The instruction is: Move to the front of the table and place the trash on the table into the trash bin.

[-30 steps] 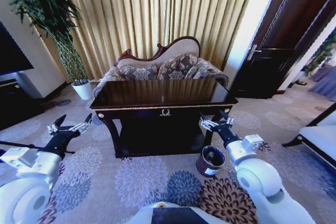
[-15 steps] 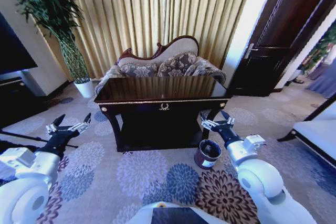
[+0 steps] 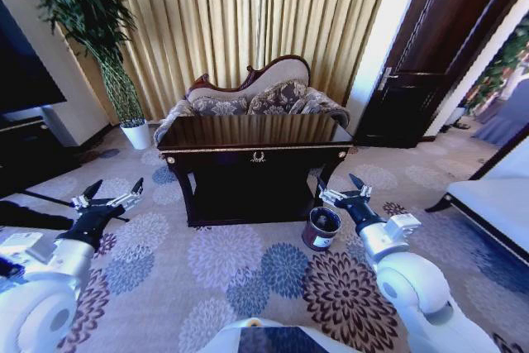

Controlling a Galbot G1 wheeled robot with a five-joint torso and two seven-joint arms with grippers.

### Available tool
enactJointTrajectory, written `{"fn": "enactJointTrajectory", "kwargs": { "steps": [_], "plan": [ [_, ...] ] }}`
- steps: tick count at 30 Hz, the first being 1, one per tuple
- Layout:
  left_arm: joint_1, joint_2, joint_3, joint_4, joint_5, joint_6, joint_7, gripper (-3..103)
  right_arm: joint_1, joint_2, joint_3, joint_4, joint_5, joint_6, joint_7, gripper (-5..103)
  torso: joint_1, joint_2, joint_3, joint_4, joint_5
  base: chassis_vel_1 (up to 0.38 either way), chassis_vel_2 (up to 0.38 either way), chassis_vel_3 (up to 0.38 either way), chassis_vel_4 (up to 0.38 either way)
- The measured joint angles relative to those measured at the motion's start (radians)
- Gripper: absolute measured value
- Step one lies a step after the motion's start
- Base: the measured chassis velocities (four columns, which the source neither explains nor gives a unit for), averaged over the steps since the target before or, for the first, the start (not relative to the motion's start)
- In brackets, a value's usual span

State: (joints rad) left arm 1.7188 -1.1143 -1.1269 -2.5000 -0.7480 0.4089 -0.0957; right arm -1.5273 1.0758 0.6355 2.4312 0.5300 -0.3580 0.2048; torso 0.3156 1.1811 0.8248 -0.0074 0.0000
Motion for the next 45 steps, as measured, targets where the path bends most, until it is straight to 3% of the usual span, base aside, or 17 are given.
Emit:
{"fn": "enactJointTrajectory", "kwargs": {
  "steps": [34, 45],
  "plan": [
    [0.003, -0.002, -0.003, 0.0, -0.002, 0.0, 0.001, 100, -0.011, 0.006, 0.002, 0.017, 0.001, 0.001, 0.001, 100, 0.0, 0.0, 0.0, -0.0004, 0.0003, 0.184, -0.183, -0.177, 0.192],
    [0.0, -0.006, 0.001, 0.0, -0.004, -0.001, 0.0, 100, -0.01, 0.008, -0.005, -0.007, -0.011, 0.04, 0.001, 100, 0.001, 0.0, 0.0, -0.0003, 0.0004, 0.084, -0.061, -0.092, 0.064]
  ]
}}
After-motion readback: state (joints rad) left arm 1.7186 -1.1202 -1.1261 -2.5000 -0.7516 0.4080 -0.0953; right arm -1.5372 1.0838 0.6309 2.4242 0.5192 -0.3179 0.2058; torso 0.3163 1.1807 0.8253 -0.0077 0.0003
